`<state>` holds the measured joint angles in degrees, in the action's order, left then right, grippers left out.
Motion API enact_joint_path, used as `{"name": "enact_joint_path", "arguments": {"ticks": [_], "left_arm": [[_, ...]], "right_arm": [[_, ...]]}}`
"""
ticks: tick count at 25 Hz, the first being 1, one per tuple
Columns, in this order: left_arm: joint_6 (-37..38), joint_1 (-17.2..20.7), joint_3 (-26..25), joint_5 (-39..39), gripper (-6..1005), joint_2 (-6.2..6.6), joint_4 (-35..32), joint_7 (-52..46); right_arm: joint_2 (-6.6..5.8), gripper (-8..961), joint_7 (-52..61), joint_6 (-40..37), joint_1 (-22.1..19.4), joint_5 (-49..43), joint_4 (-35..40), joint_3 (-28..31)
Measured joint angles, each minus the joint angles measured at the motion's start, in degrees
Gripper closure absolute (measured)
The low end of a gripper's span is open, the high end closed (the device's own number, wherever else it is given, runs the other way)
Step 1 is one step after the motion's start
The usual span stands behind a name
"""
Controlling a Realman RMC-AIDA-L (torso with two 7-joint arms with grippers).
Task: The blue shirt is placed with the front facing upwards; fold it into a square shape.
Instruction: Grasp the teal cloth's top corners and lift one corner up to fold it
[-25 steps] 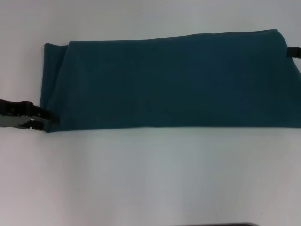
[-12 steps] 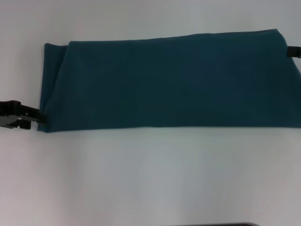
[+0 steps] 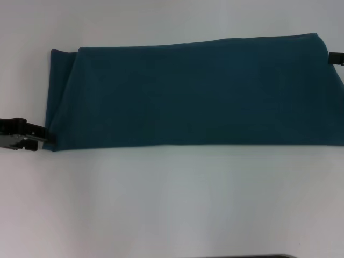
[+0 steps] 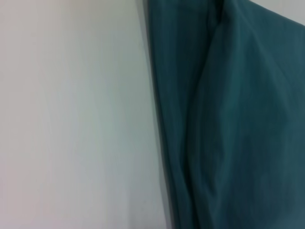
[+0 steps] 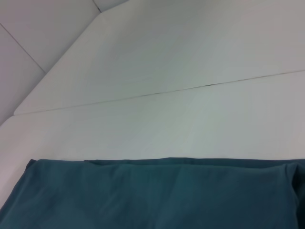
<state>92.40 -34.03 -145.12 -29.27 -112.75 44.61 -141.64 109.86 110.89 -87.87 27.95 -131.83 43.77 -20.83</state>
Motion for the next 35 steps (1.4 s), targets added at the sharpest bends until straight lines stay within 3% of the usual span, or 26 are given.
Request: {"name": "enact_joint_path", "arguments": {"ticks": [14, 35], "left_arm": [[-1.45, -0.27, 0.34, 0.11, 400, -0.01, -1.46, -0.59], [-2.19, -3.08, 1.68, -0.01, 401, -1.41, -1.59, -0.74]], "right_arm": [[-0.09, 71, 0.11, -0.11, -0.27, 0.00, 0.00, 0.00], [-0.26, 69, 0.09, -0.48, -0.43, 0.00, 0.00, 0.00]]}}
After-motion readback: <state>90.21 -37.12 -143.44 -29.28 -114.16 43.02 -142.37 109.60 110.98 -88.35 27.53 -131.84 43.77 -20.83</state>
